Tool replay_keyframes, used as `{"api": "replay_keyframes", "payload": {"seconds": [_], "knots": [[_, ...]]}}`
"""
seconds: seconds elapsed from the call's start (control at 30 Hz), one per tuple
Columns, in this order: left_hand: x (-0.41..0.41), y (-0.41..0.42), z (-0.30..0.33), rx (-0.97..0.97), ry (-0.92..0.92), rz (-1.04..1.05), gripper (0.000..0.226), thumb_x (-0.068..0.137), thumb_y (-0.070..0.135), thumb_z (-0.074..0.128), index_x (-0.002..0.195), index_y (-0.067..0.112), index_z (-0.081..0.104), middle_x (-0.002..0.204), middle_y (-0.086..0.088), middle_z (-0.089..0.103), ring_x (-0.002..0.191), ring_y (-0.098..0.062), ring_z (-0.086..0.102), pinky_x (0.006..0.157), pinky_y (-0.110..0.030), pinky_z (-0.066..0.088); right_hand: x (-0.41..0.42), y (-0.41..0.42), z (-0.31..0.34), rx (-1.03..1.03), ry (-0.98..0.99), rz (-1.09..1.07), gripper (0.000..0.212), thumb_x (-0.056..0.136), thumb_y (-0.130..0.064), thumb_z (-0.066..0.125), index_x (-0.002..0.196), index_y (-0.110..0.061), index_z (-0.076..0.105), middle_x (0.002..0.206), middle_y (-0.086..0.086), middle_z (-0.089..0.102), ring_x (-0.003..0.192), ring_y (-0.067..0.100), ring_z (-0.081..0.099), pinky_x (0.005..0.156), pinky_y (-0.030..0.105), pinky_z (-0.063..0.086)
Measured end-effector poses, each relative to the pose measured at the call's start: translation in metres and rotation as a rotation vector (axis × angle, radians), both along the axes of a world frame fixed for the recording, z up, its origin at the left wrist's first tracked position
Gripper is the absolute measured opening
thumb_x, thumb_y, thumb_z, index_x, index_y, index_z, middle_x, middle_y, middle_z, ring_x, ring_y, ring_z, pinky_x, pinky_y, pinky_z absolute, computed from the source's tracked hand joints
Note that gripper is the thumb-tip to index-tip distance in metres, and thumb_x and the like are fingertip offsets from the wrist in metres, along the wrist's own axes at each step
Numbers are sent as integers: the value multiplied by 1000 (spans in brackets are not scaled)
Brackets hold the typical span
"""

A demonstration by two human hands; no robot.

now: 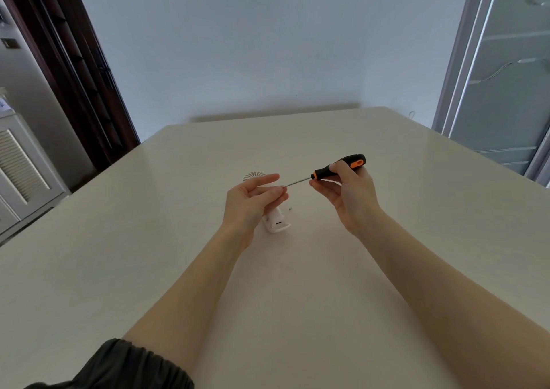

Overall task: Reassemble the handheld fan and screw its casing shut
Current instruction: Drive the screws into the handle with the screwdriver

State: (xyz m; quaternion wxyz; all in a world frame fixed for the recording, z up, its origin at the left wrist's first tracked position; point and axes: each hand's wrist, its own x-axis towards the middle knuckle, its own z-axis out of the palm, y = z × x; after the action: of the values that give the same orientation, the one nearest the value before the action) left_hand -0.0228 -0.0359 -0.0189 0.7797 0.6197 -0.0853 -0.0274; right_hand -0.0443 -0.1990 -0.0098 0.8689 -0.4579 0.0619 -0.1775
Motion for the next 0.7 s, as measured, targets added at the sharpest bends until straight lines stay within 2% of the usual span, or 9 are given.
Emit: {"api": "replay_keyframes", "payload": {"seconds": [0.2, 0.37, 0.5, 0.57, 0.63, 0.7], "knots": [[0, 1, -1, 71, -84, 20, 26, 82, -5, 67, 104, 8, 69, 80, -10, 73, 81, -20, 72, 84, -24, 56, -3, 2, 2, -49, -63, -6, 12, 90, -3, 58, 96, -7, 48, 79, 16, 61, 71, 27, 67, 66, 30, 60], [0, 3, -1, 102, -163, 37, 24, 83, -4, 65, 101, 11, 71, 77, -8, 74, 82, -19, 72, 78, -20, 55, -4, 5, 0, 47, -40, 18, 13, 89, -6, 61, 95, -7, 50, 77, 15, 62, 70, 26, 67, 68, 29, 60], [-1, 4, -1, 216, -238, 61, 23, 83, -1, 67, 97, 17, 73, 80, -7, 74, 84, -20, 72, 81, -21, 55, -4, 5, -1, 74, -6, 27, 11, 89, -7, 61, 94, -6, 51, 79, 16, 61, 73, 27, 65, 64, 28, 59], [-2, 3, -1, 300, -275, 74, 23, 81, 4, 70, 96, 22, 73, 80, -4, 75, 84, -15, 71, 80, -16, 52, -3, 5, 0, 69, 2, 25, 11, 90, -8, 60, 95, -7, 51, 80, 15, 59, 72, 27, 65, 64, 28, 59], [-2, 3, -1, 391, -318, 94, 23, 81, 8, 71, 95, 25, 73, 76, 5, 75, 80, -4, 69, 73, -6, 46, -3, 5, 1, 49, 7, 21, 11, 90, -9, 58, 96, -7, 50, 80, 15, 60, 66, 25, 66, 64, 28, 59], [-3, 2, -1, 462, -359, 108, 23, 81, 8, 70, 93, 27, 73, 73, 11, 74, 75, 4, 65, 68, -2, 42, -3, 5, 2, 23, 9, 24, 9, 92, -10, 56, 95, -8, 48, 83, 18, 63, 64, 25, 68, 63, 27, 58]]}}
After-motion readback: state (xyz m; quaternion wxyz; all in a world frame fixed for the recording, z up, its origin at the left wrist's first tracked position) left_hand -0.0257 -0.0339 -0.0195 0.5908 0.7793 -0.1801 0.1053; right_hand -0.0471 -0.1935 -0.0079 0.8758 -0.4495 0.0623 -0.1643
